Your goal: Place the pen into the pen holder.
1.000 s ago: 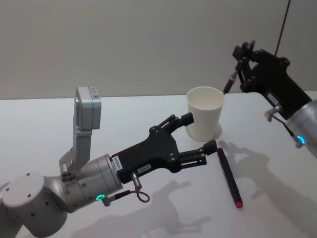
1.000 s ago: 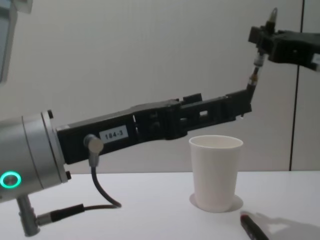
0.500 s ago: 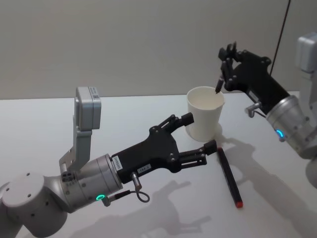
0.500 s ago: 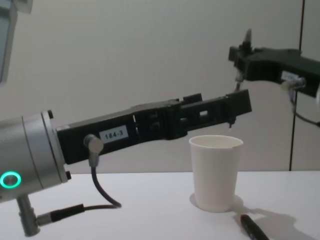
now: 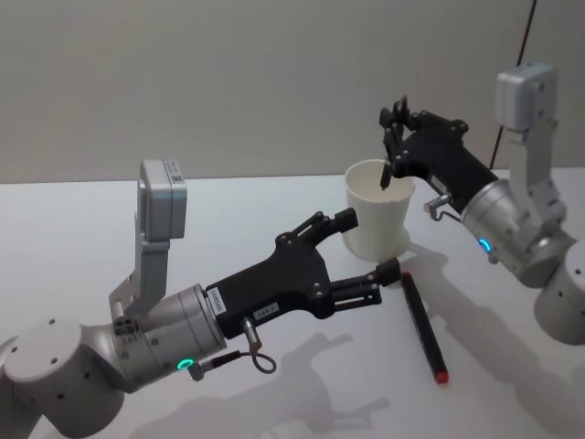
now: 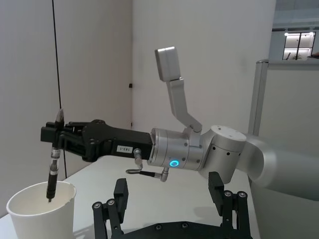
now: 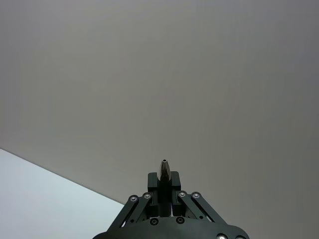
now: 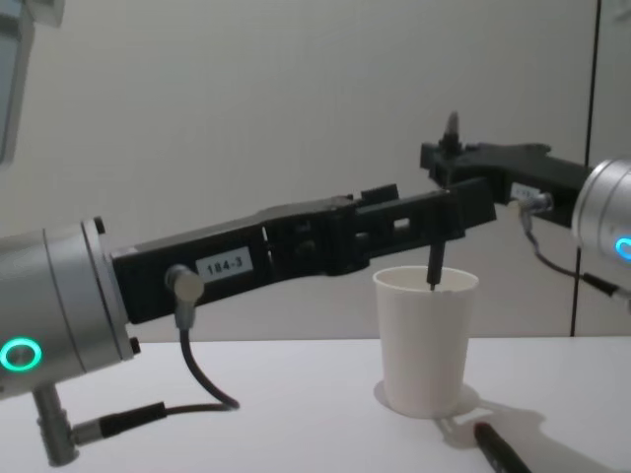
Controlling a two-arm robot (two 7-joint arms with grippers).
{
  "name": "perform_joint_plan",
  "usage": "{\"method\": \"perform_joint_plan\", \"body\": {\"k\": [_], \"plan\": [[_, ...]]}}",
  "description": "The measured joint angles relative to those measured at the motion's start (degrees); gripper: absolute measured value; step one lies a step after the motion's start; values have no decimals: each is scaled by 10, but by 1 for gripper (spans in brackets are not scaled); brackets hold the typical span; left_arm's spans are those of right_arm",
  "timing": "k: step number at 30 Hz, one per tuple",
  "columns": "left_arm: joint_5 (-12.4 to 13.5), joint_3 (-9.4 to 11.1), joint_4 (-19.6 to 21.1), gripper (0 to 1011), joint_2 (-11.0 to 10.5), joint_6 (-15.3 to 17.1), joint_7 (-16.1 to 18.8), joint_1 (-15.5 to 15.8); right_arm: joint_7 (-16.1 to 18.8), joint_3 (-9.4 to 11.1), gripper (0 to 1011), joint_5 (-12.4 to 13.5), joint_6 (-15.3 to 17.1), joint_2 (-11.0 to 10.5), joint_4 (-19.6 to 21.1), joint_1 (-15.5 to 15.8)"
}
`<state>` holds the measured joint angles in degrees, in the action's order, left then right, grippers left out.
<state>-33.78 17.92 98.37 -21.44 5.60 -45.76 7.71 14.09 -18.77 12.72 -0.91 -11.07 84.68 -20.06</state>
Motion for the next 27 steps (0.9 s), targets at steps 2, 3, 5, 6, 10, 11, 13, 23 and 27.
{"method": "perform_joint_plan", "body": {"k": [2, 3, 5, 6, 10, 11, 13, 23, 27], "plan": [[0, 0, 0, 1001, 0, 0, 0, 0, 0, -2, 129, -3, 5, 5, -10, -5], [0, 0, 0, 1001, 0, 0, 0, 0, 0, -2, 129, -3, 5, 5, -10, -5], [0, 0, 0, 1001, 0, 0, 0, 0, -1, -3, 129, -5, 8, 8, -17, -8], [0, 0, 0, 1001, 0, 0, 0, 0, -1, -3, 129, -5, 9, 9, -18, -9], [0, 0, 0, 1001, 0, 0, 0, 0, -2, -5, 207, -8, 13, 13, -27, -14], [0, 0, 0, 1001, 0, 0, 0, 0, -2, -5, 224, -8, 13, 13, -28, -15], [0, 0, 0, 1001, 0, 0, 0, 0, -2, -6, 277, -9, 15, 15, -32, -16], [0, 0, 0, 1001, 0, 0, 0, 0, -3, -7, 578, -11, 19, 19, -40, -21], [0, 0, 0, 1001, 0, 0, 0, 0, -3, -7, 717, -12, 20, 20, -42, -22]]}}
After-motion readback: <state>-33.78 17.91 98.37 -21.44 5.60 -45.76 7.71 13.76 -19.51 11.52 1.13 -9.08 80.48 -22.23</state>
